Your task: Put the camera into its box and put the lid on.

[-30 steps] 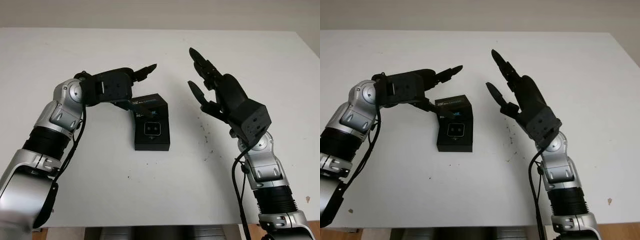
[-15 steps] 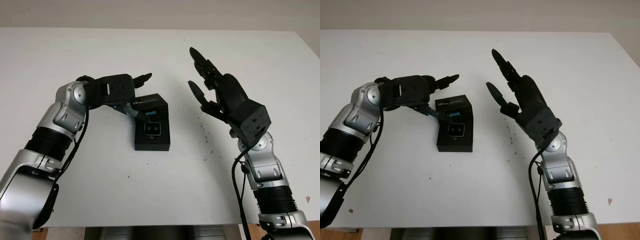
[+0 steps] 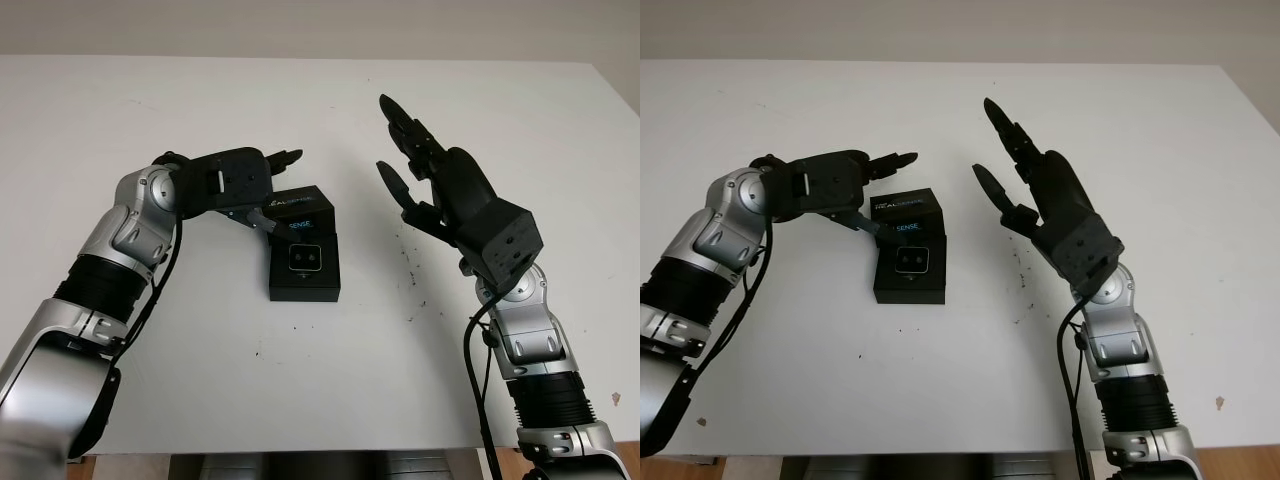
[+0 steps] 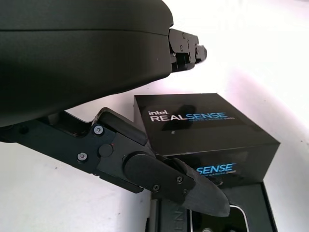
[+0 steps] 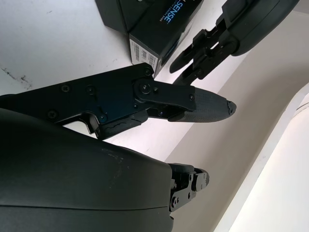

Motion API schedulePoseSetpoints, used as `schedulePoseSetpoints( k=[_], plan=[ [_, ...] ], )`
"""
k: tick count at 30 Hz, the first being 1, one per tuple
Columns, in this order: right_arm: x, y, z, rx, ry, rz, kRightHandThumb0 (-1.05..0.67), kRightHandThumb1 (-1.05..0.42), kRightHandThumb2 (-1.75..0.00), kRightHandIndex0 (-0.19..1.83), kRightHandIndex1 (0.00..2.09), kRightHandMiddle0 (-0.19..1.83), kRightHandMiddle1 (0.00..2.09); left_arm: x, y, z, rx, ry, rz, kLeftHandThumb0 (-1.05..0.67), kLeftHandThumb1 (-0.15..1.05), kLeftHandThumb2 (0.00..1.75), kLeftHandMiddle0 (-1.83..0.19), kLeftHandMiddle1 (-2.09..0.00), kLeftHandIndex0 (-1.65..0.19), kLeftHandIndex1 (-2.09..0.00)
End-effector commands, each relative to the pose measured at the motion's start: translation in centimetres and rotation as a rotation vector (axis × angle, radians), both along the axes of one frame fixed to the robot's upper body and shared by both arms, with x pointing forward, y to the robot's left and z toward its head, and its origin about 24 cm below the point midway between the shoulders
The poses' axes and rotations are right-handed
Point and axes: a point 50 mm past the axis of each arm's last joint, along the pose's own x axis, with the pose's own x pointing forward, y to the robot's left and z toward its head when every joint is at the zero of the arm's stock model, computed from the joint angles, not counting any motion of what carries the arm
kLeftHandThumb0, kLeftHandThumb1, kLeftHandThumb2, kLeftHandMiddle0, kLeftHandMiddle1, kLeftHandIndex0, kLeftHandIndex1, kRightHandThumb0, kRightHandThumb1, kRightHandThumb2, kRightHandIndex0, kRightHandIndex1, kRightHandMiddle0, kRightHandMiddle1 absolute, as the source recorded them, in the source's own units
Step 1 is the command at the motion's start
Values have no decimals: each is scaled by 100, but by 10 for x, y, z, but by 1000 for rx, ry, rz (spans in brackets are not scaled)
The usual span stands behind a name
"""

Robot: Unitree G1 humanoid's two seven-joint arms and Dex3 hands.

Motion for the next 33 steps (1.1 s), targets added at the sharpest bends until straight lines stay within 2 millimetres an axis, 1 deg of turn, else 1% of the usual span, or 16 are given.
schedulePoseSetpoints(
  k=[1, 6, 12, 20, 21, 22, 23, 24, 27, 29, 30, 33],
  plan=[
    [-2, -2, 3, 2, -10, -5, -66, -105, -54, 11, 5, 11, 5, 1, -1, 2, 2, -14, -7, -79, 91, 5, -18, -14, -10, -15],
    [-2, -3, 3, 7, -9, -3, -66, -105, -54, 11, 5, 10, 5, 1, -2, 0, 38, -12, -17, -82, 91, 5, -18, -11, -9, -14],
    [-2, -3, 3, 28, 3, -3, -67, -105, -53, 10, 5, 10, 5, 0, -3, -2, 38, -4, -24, -81, 90, 5, -24, -12, -15, -17],
    [-3, -3, 2, 25, 3, -6, -68, -105, -53, 10, 5, 10, 5, -1, -3, -5, 7, -56, -13, -68, 88, 5, -41, -19, -28, -27],
    [-3, -3, 2, 19, -3, -6, -67, -105, -53, 10, 5, 10, 5, -1, -2, -6, 4, -68, -17, -63, 87, 5, -35, -49, -28, -42],
    [-3, -3, 2, 17, -4, -5, -66, -105, -54, 10, 5, 10, 5, -2, -2, -6, -2, -76, -22, -59, 87, 5, -26, -75, -23, -60],
    [-3, -3, 2, 14, -7, -5, -66, -105, -54, 10, 5, 10, 5, -2, -2, -7, -12, -85, -25, -52, 87, 5, -21, -101, -17, -88],
    [-3, -3, 2, 14, -8, -5, -66, -105, -54, 10, 5, 10, 5, -2, -2, -7, -24, -94, -28, -47, 87, 5, -20, -112, -15, -105],
    [-3, -3, 2, 15, -6, -5, -65, -105, -54, 10, 5, 10, 5, -2, -1, -8, -76, -106, -15, -34, 91, 6, -24, -132, -20, -134],
    [-3, -3, 2, 14, -6, -7, -65, -105, -54, 10, 5, 10, 5, -2, 0, -8, -100, -135, -3, -29, 94, 7, -25, -136, -21, -140],
    [-3, -3, 3, 13, -8, -5, -65, -105, -54, 10, 5, 10, 5, -2, 0, -8, -107, -151, 1, -26, 97, 6, -25, -147, -18, -147],
    [-3, -3, 3, 17, -5, -5, -65, -105, -53, 10, 5, 10, 5, -2, 0, -7, -117, -182, 7, -24, 102, 7, -25, -161, -13, -154]
  ],
)
